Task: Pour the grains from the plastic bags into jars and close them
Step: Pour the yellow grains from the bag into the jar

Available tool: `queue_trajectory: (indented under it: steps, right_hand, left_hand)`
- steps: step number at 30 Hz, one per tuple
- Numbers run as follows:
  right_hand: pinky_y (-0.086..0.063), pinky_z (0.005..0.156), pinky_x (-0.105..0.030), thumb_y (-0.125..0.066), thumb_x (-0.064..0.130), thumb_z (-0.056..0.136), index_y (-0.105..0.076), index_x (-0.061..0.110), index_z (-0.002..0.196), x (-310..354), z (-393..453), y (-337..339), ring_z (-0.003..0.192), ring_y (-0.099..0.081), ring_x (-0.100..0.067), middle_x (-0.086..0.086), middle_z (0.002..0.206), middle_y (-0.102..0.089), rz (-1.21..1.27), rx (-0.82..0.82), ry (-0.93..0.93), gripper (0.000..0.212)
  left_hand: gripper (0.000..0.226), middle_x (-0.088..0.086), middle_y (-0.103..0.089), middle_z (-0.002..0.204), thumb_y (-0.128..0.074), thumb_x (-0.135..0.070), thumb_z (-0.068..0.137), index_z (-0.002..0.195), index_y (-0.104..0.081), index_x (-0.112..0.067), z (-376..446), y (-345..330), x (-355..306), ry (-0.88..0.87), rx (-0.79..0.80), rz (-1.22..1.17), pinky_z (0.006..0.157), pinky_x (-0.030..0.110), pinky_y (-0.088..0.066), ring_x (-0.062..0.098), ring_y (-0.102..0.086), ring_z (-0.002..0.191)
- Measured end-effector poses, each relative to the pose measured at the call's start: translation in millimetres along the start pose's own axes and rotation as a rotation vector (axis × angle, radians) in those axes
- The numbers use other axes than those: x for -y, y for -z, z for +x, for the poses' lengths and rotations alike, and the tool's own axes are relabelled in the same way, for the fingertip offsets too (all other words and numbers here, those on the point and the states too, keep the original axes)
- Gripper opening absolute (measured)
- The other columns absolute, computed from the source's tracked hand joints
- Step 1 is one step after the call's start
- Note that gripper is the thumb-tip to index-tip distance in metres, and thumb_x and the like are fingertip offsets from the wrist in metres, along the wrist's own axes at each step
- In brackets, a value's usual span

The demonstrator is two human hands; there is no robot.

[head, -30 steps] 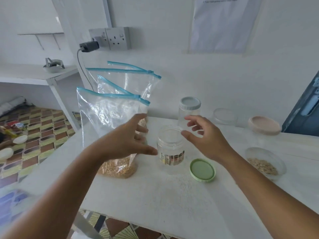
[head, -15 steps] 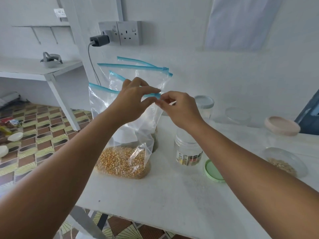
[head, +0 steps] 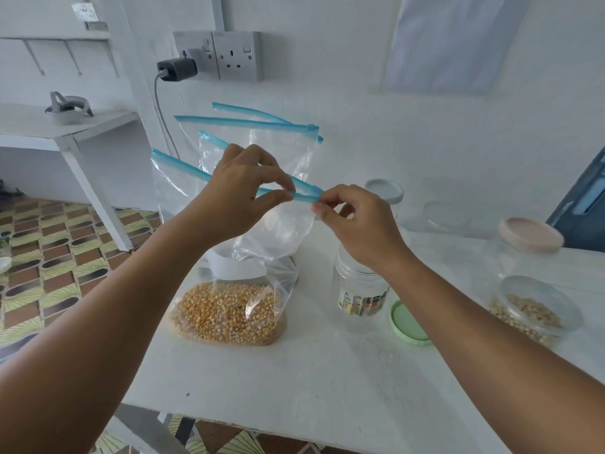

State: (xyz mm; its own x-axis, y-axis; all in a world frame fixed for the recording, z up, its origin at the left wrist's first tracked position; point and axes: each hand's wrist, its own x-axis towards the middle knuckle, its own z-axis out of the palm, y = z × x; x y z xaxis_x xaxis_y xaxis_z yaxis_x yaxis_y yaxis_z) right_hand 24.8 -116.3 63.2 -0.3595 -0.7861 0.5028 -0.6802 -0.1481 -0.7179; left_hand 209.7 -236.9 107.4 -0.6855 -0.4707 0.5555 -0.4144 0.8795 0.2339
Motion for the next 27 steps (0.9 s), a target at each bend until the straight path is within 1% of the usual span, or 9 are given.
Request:
queue_trajectory:
  steps: [2,4,7,11,13,15,19,22,27]
  right_hand:
    - [-0.044,0.066,-0.004,-0.073,0.036,0.095,-0.072,0.021,0.111,5,1,1,0.079,-0.059,0.000,0.013,0.100,-0.066,-0.008,0.008,0.005,0.022]
    - [-0.045,0.067,-0.004,-0.073,0.038,0.095,-0.072,0.023,0.116,11,3,0,0.082,-0.060,0.004,0.015,0.103,-0.067,0.002,0.014,0.020,0.026]
    - [-0.045,0.067,-0.002,-0.073,0.036,0.095,-0.075,0.023,0.110,13,6,-4,0.083,-0.059,0.013,0.017,0.097,-0.068,-0.054,0.019,0.063,0.020]
    - [-0.043,0.066,-0.004,-0.073,0.029,0.096,-0.075,0.021,0.104,6,2,3,0.077,-0.058,0.009,0.016,0.091,-0.067,-0.065,-0.002,0.059,0.011]
    - [-0.042,0.068,-0.009,-0.074,0.027,0.096,-0.075,0.023,0.100,0,-2,8,0.075,-0.057,0.003,0.015,0.089,-0.067,-0.079,-0.010,0.047,0.006]
    - [-0.046,0.074,-0.020,-0.074,0.029,0.094,-0.075,0.026,0.099,-2,-5,10,0.079,-0.056,-0.004,0.011,0.093,-0.067,-0.165,-0.013,0.059,0.006]
    - [-0.053,0.080,-0.027,-0.073,0.047,0.093,-0.072,0.029,0.123,19,-1,2,0.095,-0.054,-0.009,0.009,0.111,-0.066,-0.373,0.041,0.147,0.035]
    - [-0.058,0.084,-0.041,-0.071,0.043,0.096,-0.076,0.029,0.115,30,6,-8,0.089,-0.064,-0.012,0.009,0.106,-0.074,-0.438,0.087,0.222,0.024]
    - [-0.056,0.082,-0.045,-0.069,0.038,0.098,-0.076,0.029,0.102,23,5,-5,0.076,-0.060,-0.008,0.012,0.094,-0.071,-0.386,0.133,0.183,0.012]
  left_hand:
    - [0.024,-0.008,-0.053,0.119,-0.067,-0.039,0.096,0.116,-0.076,-0.029,-1,1,0,0.007,-0.009,-0.005,0.095,0.027,-0.024,0.011,-0.032,0.113]
    - [0.025,-0.011,-0.049,0.118,-0.068,-0.039,0.096,0.116,-0.077,-0.028,0,0,-4,0.008,-0.016,-0.002,0.094,0.027,-0.024,0.010,-0.030,0.114]
    - [0.024,-0.014,-0.044,0.117,-0.069,-0.040,0.096,0.115,-0.077,-0.029,-2,-2,-6,-0.018,-0.018,0.040,0.095,0.029,-0.024,0.010,-0.028,0.114]
    - [0.023,-0.013,-0.043,0.116,-0.067,-0.041,0.096,0.114,-0.077,-0.030,-11,4,9,-0.037,-0.036,0.090,0.100,0.032,-0.026,0.012,-0.028,0.114]
    - [0.025,-0.009,-0.045,0.116,-0.066,-0.042,0.095,0.113,-0.077,-0.030,-17,9,18,-0.021,-0.046,0.098,0.102,0.035,-0.028,0.014,-0.030,0.114]
    - [0.025,-0.005,-0.049,0.117,-0.065,-0.042,0.094,0.113,-0.077,-0.030,-21,11,22,-0.019,-0.047,0.116,0.103,0.040,-0.032,0.018,-0.033,0.115]
    - [0.024,-0.003,-0.051,0.118,-0.065,-0.041,0.095,0.112,-0.078,-0.030,-21,9,12,-0.039,-0.041,0.128,0.102,0.039,-0.032,0.021,-0.036,0.116]
    - [0.021,0.002,-0.054,0.123,-0.070,-0.038,0.094,0.112,-0.078,-0.030,-22,7,8,-0.060,-0.025,0.173,0.105,0.045,-0.035,0.028,-0.039,0.120]
    - [0.025,0.004,-0.054,0.120,-0.066,-0.042,0.093,0.111,-0.078,-0.028,-33,24,31,-0.019,-0.050,0.221,0.102,0.046,-0.033,0.031,-0.038,0.118]
